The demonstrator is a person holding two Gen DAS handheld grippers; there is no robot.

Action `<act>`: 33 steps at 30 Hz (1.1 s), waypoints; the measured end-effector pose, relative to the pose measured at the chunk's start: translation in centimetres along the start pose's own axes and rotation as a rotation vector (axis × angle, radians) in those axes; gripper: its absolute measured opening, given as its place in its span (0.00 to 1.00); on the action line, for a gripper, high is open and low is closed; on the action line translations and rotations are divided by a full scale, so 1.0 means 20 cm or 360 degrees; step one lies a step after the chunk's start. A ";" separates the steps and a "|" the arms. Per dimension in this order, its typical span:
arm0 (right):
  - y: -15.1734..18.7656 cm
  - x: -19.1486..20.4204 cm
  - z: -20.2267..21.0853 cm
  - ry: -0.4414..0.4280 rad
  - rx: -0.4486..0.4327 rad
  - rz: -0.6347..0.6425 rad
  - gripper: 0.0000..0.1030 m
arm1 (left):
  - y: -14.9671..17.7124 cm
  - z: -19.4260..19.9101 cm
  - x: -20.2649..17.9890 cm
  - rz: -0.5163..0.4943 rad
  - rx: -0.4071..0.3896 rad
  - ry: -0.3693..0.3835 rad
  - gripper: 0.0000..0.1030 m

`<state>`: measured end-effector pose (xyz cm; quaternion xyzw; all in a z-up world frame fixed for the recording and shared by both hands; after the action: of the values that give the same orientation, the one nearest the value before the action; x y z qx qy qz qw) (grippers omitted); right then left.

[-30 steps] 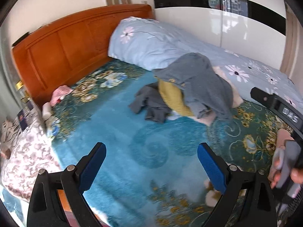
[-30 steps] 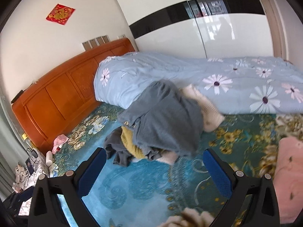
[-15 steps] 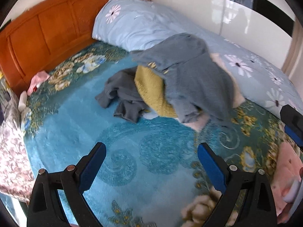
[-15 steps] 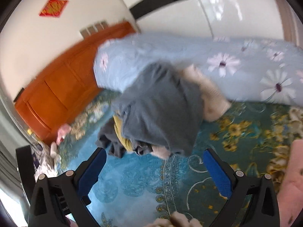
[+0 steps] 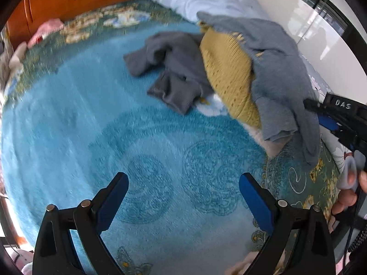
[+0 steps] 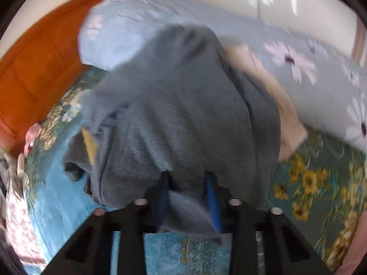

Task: Fold clothes
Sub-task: 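Grasp the grey sweatshirt with the right gripper and lift it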

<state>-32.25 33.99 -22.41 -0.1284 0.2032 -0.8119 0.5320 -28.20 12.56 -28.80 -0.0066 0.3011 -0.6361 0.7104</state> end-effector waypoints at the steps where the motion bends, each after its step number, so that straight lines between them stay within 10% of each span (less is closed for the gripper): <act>1: 0.00 -0.01 0.02 -0.0045 0.0025 -0.0062 0.22 | 0.00 -0.01 0.01 0.0020 0.0005 0.0002 0.94; 9: -0.15 -0.05 0.60 -0.0927 -0.0026 -0.0449 0.11 | -0.01 0.02 0.04 0.0163 -0.0040 0.0064 0.94; 14: -0.08 -0.14 0.90 -0.1235 -0.0056 -0.0621 0.11 | -0.02 0.14 0.10 0.0196 -0.0114 0.0080 0.94; 25: 0.18 -0.47 1.62 -0.1458 -0.0370 -0.0660 0.11 | -0.02 0.34 0.22 0.0325 -0.0213 0.0111 0.94; 33: 0.43 0.00 1.20 -0.1447 0.0068 -0.0607 0.11 | -0.02 0.45 0.29 0.0395 -0.0297 0.0127 0.94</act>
<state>-15.05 26.37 -5.26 -0.4936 -0.0933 -0.7606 0.4113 -24.58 3.90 -23.78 -0.0101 0.3855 -0.5124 0.7673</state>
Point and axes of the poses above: each gripper's, at about its wrist camera, not at the fingertips, and z roughly against the way its jaws point, x to its left, y to its underside, the point moved 10 cm from there along -z, roughly the way its jaws point, and after that the axes turned 14 degrees about y, right-handed, at the moved point
